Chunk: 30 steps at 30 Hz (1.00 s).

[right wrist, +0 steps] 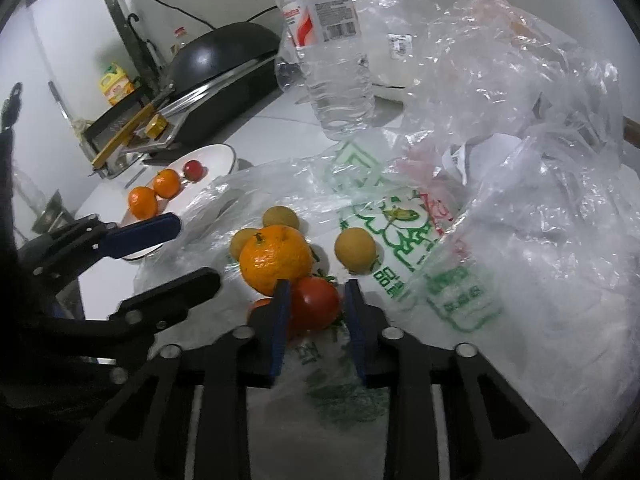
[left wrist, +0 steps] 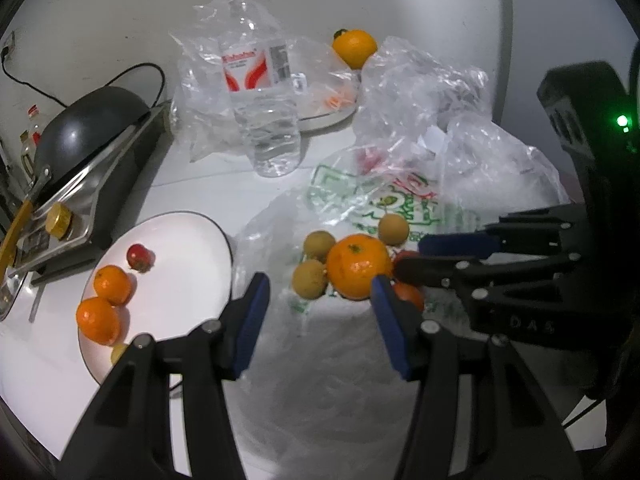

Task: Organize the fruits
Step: 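Grasp a large mandarin with the left tool while the right tool grasps a cherry tomato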

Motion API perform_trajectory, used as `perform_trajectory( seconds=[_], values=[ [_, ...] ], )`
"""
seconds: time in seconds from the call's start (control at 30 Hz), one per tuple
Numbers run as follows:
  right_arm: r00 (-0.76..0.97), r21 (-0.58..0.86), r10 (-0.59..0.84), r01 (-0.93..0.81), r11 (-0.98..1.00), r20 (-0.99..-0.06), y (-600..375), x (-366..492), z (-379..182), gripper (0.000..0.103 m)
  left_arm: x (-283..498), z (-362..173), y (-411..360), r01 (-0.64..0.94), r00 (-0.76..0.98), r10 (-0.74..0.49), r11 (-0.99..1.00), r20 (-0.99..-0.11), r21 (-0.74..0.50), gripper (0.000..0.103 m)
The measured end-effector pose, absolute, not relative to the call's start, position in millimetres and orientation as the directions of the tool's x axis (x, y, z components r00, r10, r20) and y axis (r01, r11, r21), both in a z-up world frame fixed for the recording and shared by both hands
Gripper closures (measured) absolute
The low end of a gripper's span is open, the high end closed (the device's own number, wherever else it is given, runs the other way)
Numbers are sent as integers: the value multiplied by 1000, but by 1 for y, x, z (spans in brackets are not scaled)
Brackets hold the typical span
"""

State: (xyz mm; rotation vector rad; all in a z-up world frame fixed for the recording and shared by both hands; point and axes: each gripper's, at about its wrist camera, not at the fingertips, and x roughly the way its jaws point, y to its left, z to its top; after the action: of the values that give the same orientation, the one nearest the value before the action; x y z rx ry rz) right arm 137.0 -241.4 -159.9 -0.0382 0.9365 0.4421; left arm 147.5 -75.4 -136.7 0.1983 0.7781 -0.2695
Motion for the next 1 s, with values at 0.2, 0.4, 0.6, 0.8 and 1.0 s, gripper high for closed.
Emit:
perform_trajectory(
  seconds=[0.2,0.4,0.6,0.8,1.0],
  values=[
    [542,116,309,-361,925,-781,-252,134,-155,77,152,-139,-84,326,672,-171,942,-721,81,49],
    [570,62,252,-331,942,-782,-265,132,-152,77,159,-141,-95,365,669,-189,926,-719,96,49],
    [572,82,259,-316,945,-779,-269,133,-154,76,174,-147,-105,403,647,-214,911,-732,90,49],
    [556,95,270,-323,942,-786,-269,133,-156,75,181,-149,-106,412,644,-220,907,-732,91,49],
    [558,93,271,-327,940,-784,-268,132,-157,74,189,-152,-96,386,600,-234,922,-765,20,49]
  ],
)
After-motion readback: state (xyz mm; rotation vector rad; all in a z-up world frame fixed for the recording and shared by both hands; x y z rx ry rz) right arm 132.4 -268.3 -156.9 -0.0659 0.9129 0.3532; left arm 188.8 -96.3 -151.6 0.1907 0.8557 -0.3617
